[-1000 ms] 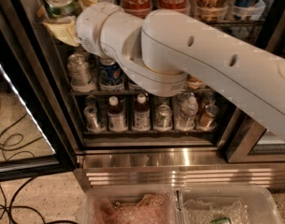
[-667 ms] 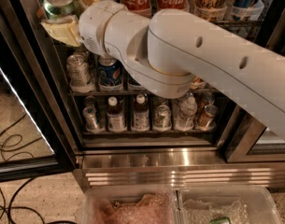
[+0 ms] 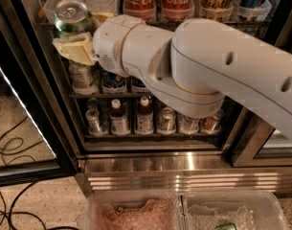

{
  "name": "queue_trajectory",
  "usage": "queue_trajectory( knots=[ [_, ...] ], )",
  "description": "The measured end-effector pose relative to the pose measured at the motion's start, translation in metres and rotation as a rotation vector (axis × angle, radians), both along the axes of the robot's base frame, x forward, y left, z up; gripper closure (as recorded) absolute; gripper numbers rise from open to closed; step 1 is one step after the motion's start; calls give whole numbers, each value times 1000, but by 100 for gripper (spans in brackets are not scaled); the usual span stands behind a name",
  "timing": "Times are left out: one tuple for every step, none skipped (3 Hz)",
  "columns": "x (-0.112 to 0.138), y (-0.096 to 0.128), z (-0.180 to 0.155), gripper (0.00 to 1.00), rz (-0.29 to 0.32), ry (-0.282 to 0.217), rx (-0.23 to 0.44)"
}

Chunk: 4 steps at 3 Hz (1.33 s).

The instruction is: Pick green can from top shelf of fridge

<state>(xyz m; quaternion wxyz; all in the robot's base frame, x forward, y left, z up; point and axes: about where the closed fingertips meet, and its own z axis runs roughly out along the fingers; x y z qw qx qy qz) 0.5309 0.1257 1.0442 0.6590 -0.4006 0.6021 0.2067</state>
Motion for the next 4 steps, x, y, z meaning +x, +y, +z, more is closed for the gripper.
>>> queue_trajectory(
  knots=[
    [-21,-17,-28,100,-28,90,-46],
    [-21,-15,-27,100,-25,87,-47],
    [-40,-11,-39,100,-15,116,-55],
    [-69,-5,-63,100,-21,174,-57]
  ],
)
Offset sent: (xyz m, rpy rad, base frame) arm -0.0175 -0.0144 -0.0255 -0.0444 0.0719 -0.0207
